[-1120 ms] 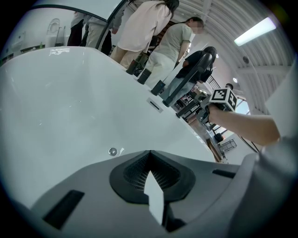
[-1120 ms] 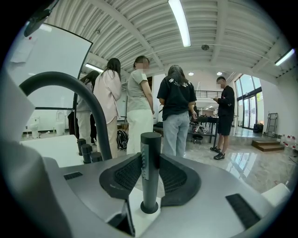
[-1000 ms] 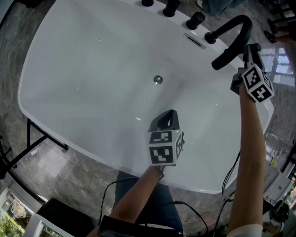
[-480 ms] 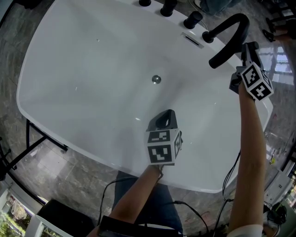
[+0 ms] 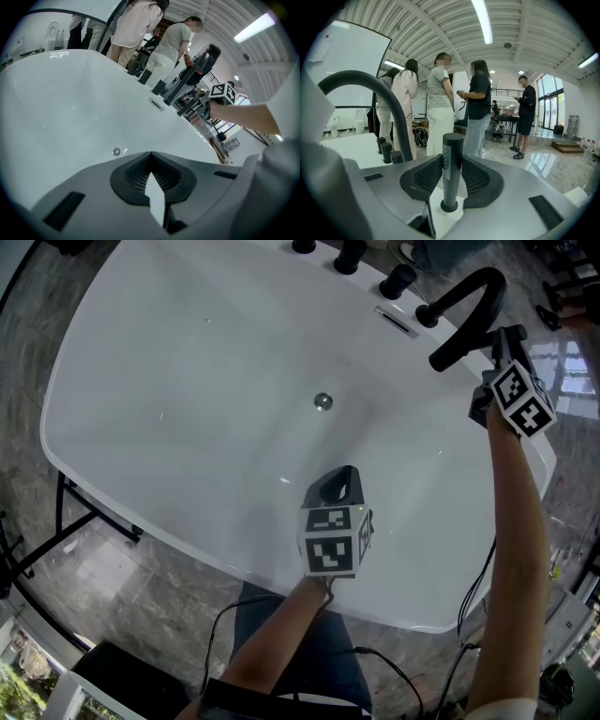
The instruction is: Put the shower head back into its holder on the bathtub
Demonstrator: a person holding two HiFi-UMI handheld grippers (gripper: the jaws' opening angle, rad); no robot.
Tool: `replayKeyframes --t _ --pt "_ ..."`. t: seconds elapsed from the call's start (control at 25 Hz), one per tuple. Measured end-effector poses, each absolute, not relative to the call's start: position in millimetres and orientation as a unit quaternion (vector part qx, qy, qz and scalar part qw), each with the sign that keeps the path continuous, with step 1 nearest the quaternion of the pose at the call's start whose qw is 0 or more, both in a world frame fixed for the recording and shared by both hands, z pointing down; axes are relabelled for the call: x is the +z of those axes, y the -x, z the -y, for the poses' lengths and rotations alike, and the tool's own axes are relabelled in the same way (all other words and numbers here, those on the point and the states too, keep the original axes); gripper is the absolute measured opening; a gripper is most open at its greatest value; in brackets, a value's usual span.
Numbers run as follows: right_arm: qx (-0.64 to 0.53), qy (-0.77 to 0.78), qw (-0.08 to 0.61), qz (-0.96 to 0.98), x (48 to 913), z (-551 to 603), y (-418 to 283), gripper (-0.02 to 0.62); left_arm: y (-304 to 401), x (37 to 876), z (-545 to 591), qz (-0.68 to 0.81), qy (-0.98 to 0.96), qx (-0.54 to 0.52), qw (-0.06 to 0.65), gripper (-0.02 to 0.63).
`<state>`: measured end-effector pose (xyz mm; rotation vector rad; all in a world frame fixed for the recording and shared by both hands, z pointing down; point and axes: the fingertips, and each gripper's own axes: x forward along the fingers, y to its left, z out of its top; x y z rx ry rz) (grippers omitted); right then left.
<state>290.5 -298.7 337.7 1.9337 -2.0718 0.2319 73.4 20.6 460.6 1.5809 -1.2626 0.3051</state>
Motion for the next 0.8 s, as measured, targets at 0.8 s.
replayKeyframes --t 0.8 --pt "0.169 -0.618 0.12 0.758 269.3 55.5 -223.5 0.008 -91.8 346.0 -42.9 0.532 -0.702 0.133 0.454 0.003"
